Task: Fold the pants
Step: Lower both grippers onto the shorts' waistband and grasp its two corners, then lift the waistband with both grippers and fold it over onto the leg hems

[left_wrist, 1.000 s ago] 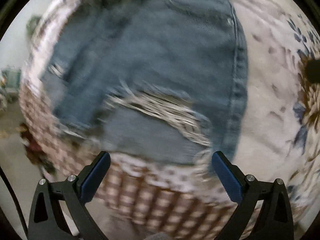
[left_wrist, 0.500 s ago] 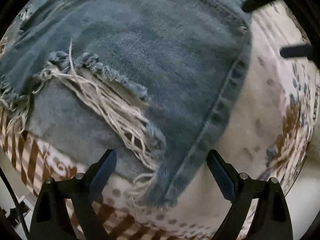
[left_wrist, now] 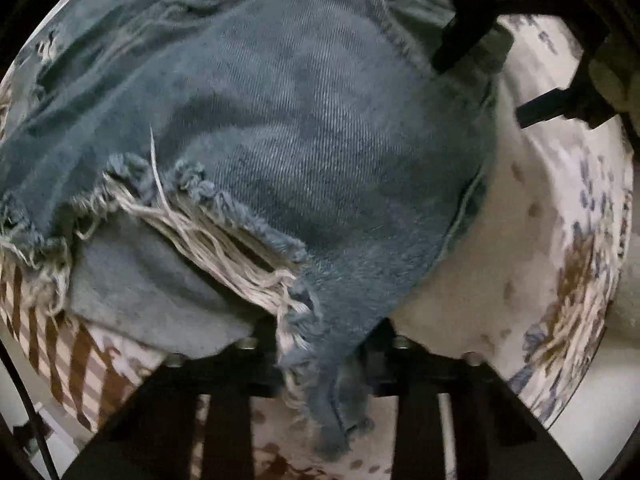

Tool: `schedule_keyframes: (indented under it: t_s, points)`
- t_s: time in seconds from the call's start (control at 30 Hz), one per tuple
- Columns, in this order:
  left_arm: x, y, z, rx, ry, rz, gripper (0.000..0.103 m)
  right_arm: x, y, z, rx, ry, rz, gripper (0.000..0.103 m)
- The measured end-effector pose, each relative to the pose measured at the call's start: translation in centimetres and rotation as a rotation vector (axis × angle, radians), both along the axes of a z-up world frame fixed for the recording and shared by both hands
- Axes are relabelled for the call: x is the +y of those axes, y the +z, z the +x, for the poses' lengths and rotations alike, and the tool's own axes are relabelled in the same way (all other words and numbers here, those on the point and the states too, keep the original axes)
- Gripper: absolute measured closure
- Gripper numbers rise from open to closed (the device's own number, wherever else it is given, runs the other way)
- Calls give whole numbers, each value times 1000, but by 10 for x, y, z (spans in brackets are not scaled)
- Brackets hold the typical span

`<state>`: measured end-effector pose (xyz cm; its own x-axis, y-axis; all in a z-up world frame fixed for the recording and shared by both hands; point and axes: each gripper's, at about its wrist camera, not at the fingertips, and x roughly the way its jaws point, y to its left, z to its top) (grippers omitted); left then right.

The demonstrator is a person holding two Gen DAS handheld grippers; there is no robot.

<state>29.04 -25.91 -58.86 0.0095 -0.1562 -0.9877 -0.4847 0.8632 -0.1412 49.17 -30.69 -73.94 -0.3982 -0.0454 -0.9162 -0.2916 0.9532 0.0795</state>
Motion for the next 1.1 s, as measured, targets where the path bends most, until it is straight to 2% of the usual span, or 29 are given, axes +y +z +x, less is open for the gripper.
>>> schedule_keyframes:
  t_s: [0.03, 0.1, 0.2, 0.33, 0.37, 0.47, 0.5, 0.67, 0.7, 0.9, 1.0, 1.1]
  points:
    - [4, 5, 3, -1, 0, -9, 88, 6, 0, -2, -2, -15, 15, 43]
    - [14, 17, 7, -13, 16, -27, 94, 10, 8, -8, -5, -35, 45, 77]
    - [25, 36, 10, -35, 19, -29, 99, 17, 26, -14, -53, -20, 26, 86]
    - [44, 61, -1, -63, 19, -23, 100, 20, 52, -22, -90, -16, 29, 89]
    - [52, 54, -6, -68, 19, -22, 100, 20, 63, -24, -97, -23, 36, 90]
    - [72, 76, -13, -98, 29, 0, 100, 25, 91, -31, -118, -23, 51, 91]
    - [81, 69, -27, -103, 31, 7, 100, 28, 97, -34, -124, -21, 56, 91]
    - [99, 106, -46, -145, 55, 62, 100, 45, 155, -38, -162, -17, 76, 91]
    - [104, 113, -51, -153, 63, 68, 100, 51, 158, -38, -169, -16, 83, 91]
    - [148, 148, -61, -209, 102, 97, 100, 130, 213, -17, -240, 41, 110, 92]
    - [187, 159, -61, -224, 117, 104, 100, 187, 220, -17, -266, 85, 106, 92]
    - [235, 154, -54, -221, 131, 105, 100, 245, 216, -14, -277, 125, 89, 92]
